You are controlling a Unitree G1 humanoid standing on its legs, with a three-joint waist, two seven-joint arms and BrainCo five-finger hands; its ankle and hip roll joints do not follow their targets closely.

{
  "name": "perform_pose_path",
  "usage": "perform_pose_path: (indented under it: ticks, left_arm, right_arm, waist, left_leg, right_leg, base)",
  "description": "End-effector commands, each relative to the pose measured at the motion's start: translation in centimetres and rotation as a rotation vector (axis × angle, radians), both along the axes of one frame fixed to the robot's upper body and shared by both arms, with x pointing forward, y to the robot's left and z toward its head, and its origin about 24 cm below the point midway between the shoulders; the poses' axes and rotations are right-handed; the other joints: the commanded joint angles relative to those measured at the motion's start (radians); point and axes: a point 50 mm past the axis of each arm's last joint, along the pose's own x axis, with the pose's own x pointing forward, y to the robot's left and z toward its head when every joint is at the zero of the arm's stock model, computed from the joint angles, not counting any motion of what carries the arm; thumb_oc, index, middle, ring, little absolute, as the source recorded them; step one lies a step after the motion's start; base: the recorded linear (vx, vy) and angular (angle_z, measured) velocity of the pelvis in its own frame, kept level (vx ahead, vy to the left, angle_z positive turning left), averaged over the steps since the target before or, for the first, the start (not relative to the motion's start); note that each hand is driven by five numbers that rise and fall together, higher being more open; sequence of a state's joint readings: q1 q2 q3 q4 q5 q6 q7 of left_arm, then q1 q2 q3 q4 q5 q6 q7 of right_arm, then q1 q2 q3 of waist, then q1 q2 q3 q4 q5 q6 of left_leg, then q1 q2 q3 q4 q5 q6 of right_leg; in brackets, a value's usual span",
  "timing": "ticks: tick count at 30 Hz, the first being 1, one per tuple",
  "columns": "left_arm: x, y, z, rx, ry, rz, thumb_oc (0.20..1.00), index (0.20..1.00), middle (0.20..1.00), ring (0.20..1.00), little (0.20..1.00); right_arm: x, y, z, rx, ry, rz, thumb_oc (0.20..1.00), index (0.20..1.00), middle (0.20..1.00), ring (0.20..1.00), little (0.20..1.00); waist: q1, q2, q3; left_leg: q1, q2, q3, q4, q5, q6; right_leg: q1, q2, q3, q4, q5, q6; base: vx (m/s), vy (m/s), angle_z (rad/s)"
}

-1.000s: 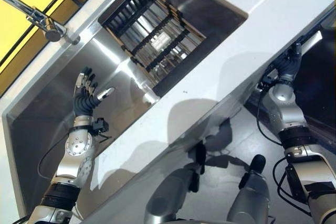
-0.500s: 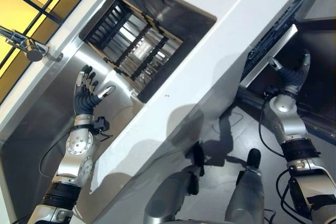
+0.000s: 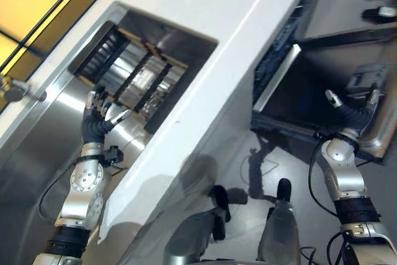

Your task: Pick up plates and place into dishwasher.

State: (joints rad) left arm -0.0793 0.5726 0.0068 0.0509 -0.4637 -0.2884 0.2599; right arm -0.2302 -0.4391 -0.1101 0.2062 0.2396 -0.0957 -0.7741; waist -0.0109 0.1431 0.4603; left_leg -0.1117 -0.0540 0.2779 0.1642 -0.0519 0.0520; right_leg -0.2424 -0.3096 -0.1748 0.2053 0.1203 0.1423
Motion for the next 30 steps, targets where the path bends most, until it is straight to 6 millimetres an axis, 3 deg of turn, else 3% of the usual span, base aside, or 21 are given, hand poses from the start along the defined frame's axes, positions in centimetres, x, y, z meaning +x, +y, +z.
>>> perform_pose_path:
  ticks: [1, 5, 8, 10, 11, 15, 21, 26, 30]
  left_arm:
    - [-0.1, -0.8, 0.9, 0.017, -0.078, -0.019, 1.000, 1.000, 1.000, 1.000, 1.000]
    - [-0.5, 0.1, -0.1, 0.042, -0.038, 0.041, 1.000, 1.000, 1.000, 1.000, 1.000]
    - [-0.6, 0.6, -0.4, 0.048, -0.013, 0.045, 1.000, 1.000, 1.000, 1.000, 1.000]
    - [-0.6, 0.8, -0.5, 0.036, -0.010, 0.046, 1.000, 1.000, 1.000, 1.000, 1.000]
    - [-0.7, 0.8, -0.5, 0.028, -0.007, 0.044, 1.000, 1.000, 1.000, 1.000, 1.000]
    - [-0.9, 0.5, -0.8, 0.013, 0.011, 0.022, 1.000, 1.000, 1.000, 1.000, 1.000]
    - [-1.5, -0.1, -2.4, -0.029, 0.058, 0.014, 1.000, 1.000, 1.000, 1.000, 1.000]
    - [-3.7, 0.2, -4.4, -0.078, 0.108, 0.064, 1.000, 1.000, 1.000, 1.000, 1.000]
    - [-3.6, -0.2, -4.9, -0.117, 0.107, 0.055, 1.000, 1.000, 1.000, 1.000, 1.000]
  right_arm:
    - [-2.4, -0.6, -1.0, 0.039, -0.082, -0.066, 1.000, 1.000, 1.000, 1.000, 1.000]
    - [-3.2, 0.2, -3.2, 0.114, -0.056, -0.050, 1.000, 1.000, 1.000, 1.000, 1.000]
    - [-2.6, 1.5, -3.9, 0.151, -0.024, -0.003, 1.000, 1.000, 1.000, 1.000, 1.000]
    - [-2.2, 2.3, -4.1, 0.154, -0.004, 0.047, 1.000, 1.000, 1.000, 1.000, 1.000]
    - [-2.0, 3.1, -4.4, 0.145, 0.016, 0.094, 1.000, 1.000, 1.000, 1.000, 1.000]
    - [-1.8, 4.5, -4.6, 0.156, 0.039, 0.204, 1.000, 1.000, 1.000, 1.000, 1.000]
    - [-1.9, 6.1, -6.6, 0.257, 0.114, 0.383, 1.000, 1.000, 1.000, 1.000, 1.000]
    - [-1.8, 7.4, -7.5, 0.289, 0.152, 0.443, 1.000, 1.000, 1.000, 1.000, 1.000]
    - [-2.2, 7.8, -7.7, 0.282, 0.157, 0.447, 1.000, 1.000, 1.000, 1.000, 1.000]
  waist:
    - [0.005, 0.006, -0.096]
    - [0.048, -0.037, -0.133]
    - [0.081, -0.044, -0.154]
    - [0.091, -0.038, -0.160]
    - [0.096, -0.039, -0.161]
    - [0.093, -0.043, -0.152]
    - [0.077, -0.031, -0.157]
    - [0.118, 0.009, -0.127]
    - [0.100, 0.041, -0.085]
  left_leg:
    - [-0.030, 0.035, -0.022, 0.022, -0.028, 0.021]
    - [-0.085, 0.062, 0.002, 0.059, -0.045, 0.004]
    - [-0.118, 0.074, -0.005, 0.052, -0.025, -0.005]
    - [-0.141, 0.105, 0.005, 0.043, 0.021, -0.021]
    - [-0.165, 0.136, -0.002, 0.042, 0.053, -0.053]
    - [-0.184, 0.203, -0.053, -0.004, 0.135, -0.108]
    - [-0.154, 0.233, -0.126, -0.019, 0.155, -0.135]
    - [-0.191, 0.172, -0.325, 0.048, 0.129, -0.125]
    - [-0.247, 0.143, -0.297, 0.165, 0.084, -0.120]
  right_leg:
    - [-0.058, -0.012, 0.006, 0.452, -0.110, -0.075]
    - [0.150, -0.065, -0.037, 0.370, -0.141, -0.069]
    - [0.235, -0.078, -0.060, 0.307, -0.151, -0.057]
    - [0.264, -0.054, -0.093, 0.210, -0.181, -0.069]
    - [0.282, -0.022, -0.096, 0.140, -0.239, -0.071]
    - [0.298, 0.053, -0.075, 0.065, -0.314, -0.066]
    - [0.260, 0.097, -0.029, 0.100, -0.339, -0.093]
    - [0.116, 0.121, 0.059, 0.292, -0.394, -0.115]
    - [-0.019, 0.087, 0.071, 0.500, -0.460, -0.138]
  base:
    - [-0.06, -0.121, -0.29]
    - [-0.06, -0.236, -0.12]
    - [-0.20, -0.284, -0.24]
    - [-0.26, -0.276, -0.75]
    - [-0.22, -0.308, -0.93]
    - [-0.22, -0.296, -0.93]
    - [-0.06, -0.069, -0.64]
    - [0.05, 0.135, -0.63]
    - [0.01, 0.254, -0.23]
